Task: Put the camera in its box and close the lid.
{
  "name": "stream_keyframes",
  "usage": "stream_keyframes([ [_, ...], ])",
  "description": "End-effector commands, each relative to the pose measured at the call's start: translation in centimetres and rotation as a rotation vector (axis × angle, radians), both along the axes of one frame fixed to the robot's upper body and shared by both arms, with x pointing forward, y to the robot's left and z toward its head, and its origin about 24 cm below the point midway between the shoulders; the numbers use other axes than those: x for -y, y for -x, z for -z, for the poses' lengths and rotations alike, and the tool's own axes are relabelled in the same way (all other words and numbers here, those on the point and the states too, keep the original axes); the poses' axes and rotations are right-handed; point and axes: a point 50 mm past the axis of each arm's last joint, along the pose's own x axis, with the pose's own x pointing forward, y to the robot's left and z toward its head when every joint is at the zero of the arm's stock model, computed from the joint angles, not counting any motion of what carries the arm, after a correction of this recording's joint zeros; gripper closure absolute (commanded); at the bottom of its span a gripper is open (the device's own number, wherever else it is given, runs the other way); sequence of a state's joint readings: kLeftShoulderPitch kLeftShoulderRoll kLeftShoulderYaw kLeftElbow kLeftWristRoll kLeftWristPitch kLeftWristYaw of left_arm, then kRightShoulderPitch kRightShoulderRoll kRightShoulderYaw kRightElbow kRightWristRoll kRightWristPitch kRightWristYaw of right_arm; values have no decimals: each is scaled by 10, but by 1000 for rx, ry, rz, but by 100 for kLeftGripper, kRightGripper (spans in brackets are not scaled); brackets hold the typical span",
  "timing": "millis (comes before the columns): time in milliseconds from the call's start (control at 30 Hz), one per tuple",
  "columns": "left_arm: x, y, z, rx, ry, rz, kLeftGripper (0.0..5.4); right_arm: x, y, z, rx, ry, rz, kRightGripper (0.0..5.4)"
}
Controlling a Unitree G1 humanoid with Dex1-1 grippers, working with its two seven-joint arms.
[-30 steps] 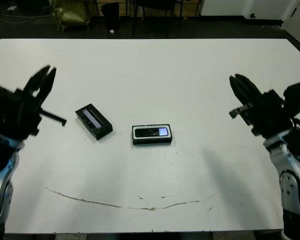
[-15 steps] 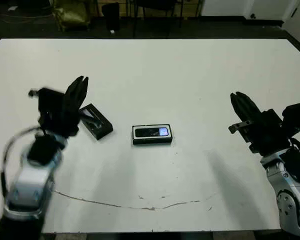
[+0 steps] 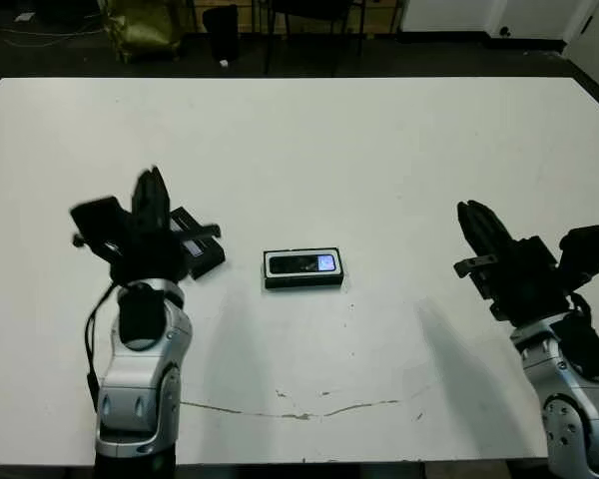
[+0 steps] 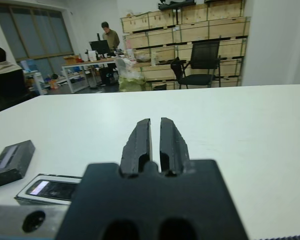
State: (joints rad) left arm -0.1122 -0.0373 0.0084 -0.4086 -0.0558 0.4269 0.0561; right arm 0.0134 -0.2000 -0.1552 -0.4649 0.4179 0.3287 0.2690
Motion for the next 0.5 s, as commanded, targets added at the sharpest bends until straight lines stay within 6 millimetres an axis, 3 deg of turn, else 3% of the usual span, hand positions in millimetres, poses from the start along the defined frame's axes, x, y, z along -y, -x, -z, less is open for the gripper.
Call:
stream_keyframes([
  [33, -21, -12, -4, -78, -250, 233, 540, 2, 2, 8, -37, -5, 4, 539],
  [133, -36, -23, -24, -64, -402, 315, 540, 4, 4, 9, -51, 6, 29, 539],
  [267, -39, -25, -44, -12, -315, 144, 540, 5, 6, 13, -64, -3, 38, 539],
  [367, -26, -18, -30, -1, -155, 34, 540, 2, 8, 12, -89, 11, 56, 539],
  [500, -17, -14, -15, -73, -149, 128, 540, 0, 8, 11, -96, -4, 49, 539],
])
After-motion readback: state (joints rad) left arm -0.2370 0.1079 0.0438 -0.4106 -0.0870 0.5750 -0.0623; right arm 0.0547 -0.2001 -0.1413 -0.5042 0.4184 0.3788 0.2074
